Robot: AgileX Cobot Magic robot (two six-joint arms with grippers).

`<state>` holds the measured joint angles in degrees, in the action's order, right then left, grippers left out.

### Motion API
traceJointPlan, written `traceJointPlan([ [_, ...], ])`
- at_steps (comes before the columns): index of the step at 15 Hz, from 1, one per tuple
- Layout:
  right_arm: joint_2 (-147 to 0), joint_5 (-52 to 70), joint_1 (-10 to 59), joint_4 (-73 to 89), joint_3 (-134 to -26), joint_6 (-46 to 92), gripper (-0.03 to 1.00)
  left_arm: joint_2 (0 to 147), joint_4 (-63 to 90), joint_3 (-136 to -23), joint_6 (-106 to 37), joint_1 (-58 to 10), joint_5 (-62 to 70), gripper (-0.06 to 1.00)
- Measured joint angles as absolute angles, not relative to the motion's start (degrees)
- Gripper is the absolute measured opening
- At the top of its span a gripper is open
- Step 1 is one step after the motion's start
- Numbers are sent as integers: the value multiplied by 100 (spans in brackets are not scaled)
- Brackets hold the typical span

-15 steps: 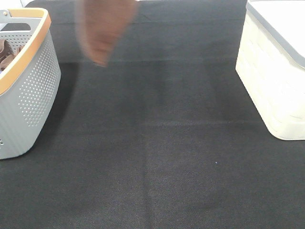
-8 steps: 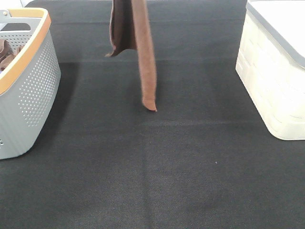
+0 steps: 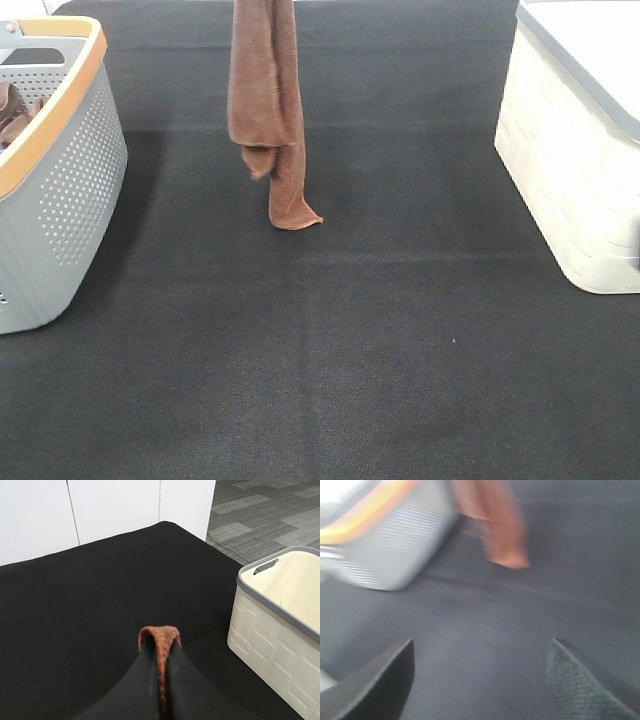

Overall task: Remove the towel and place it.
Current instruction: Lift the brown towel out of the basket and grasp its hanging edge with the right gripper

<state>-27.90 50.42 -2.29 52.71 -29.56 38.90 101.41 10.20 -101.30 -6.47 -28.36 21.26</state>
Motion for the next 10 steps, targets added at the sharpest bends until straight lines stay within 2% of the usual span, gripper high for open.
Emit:
traceJointPlan([
  [3, -3999, 5231, -229, 6486, -3214, 5867, 62, 10141, 1134, -10130, -647, -2836, 2126, 0],
  [5, -4796, 5294, 126, 6612, -3552, 6371, 58, 10141, 1169, -10130, -647, -2836, 2126, 0],
  [6, -5139, 5139, 527, 6600, -3730, 6618, 58, 10141, 1175, -10130, -647, -2836, 2120, 0],
  [9, -6205, 3432, 2636, 5947, -4452, 6875, 57, 10141, 1209, -10130, -647, -2836, 2086, 0],
  [10, -6452, 2922, 3060, 5879, -4549, 6904, 57, 10141, 1232, -10130, -647, -2836, 2057, 0],
])
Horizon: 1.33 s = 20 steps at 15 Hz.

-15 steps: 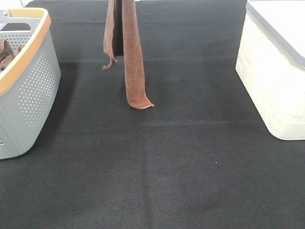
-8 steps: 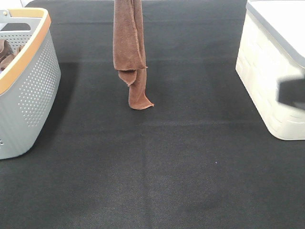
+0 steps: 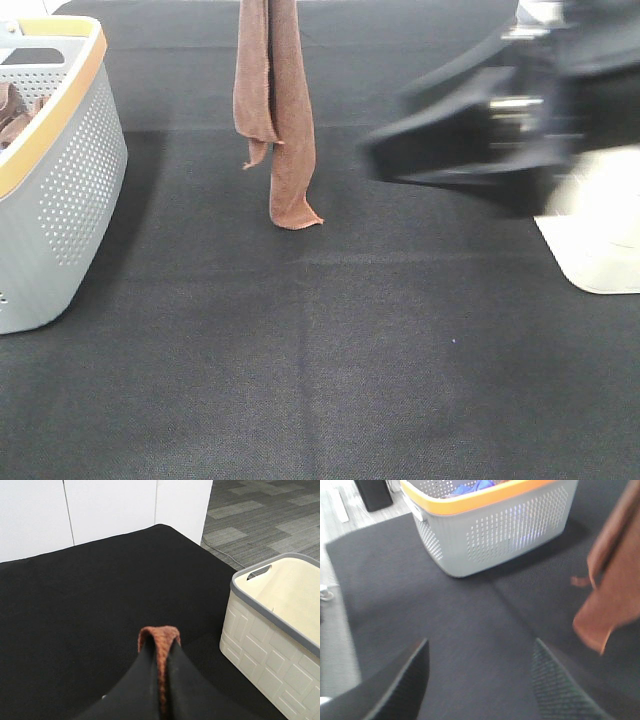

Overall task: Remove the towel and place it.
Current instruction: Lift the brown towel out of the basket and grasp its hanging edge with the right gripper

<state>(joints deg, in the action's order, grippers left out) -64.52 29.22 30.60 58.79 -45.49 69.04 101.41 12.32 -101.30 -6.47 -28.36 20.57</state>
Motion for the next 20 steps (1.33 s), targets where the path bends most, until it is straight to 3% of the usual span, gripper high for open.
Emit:
traceJointPlan([
  [4, -7414, 1157, 4251, 5861, -4836, 6933, 57, 10141, 1450, -10130, -647, -2836, 1937, 0],
  [7, -8107, 625, 4693, 5861, -5334, 6967, 57, 10136, 1581, -10130, -647, -2836, 1851, 0],
  [15, -9442, 447, 4727, 6337, -6440, 6824, 57, 9849, 1931, -10130, -647, -2836, 1862, 0],
  [20, -9975, 350, 4727, 6423, -6520, 6457, 57, 9551, 1931, -10210, -647, -2836, 1856, 0],
])
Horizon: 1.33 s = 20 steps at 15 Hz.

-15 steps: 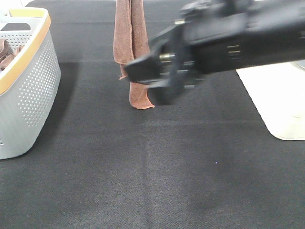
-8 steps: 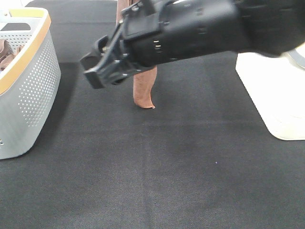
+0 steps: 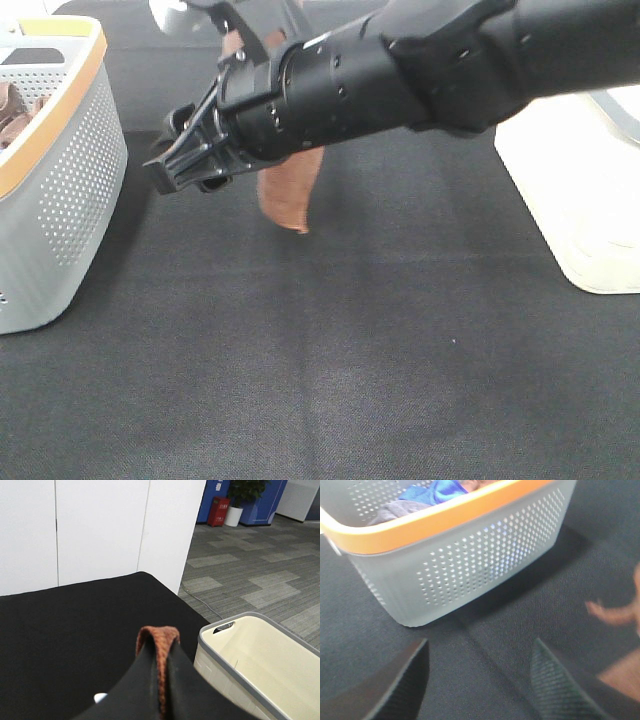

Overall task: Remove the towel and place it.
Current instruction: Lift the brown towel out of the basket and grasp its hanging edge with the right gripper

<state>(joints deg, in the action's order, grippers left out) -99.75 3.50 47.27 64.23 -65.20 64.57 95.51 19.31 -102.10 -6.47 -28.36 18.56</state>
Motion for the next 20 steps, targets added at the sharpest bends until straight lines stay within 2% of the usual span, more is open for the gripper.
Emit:
traceJointPlan([
  [20, -10124, -1289, 4727, 6526, -6537, 5901, 59, 9144, 2338, -10239, -647, -2836, 2103, 0],
])
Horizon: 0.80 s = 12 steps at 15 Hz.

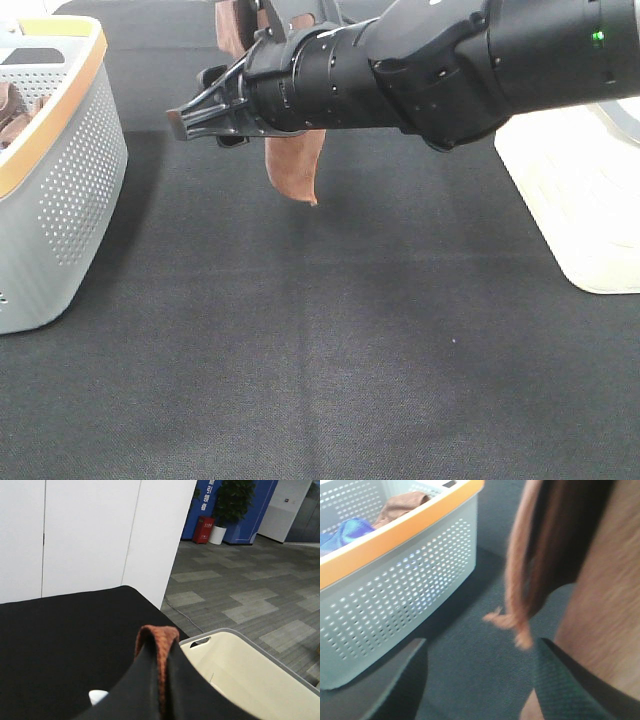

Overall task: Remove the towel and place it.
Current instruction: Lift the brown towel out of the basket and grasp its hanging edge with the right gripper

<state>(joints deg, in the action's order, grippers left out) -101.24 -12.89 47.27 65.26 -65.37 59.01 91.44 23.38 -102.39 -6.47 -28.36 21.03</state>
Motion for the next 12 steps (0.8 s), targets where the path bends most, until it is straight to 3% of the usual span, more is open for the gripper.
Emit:
traceJointPlan([
  [12, -10353, -1885, 4727, 6537, -6537, 5632, 59, 9144, 2767, -10239, -676, -2836, 2246, 0],
])
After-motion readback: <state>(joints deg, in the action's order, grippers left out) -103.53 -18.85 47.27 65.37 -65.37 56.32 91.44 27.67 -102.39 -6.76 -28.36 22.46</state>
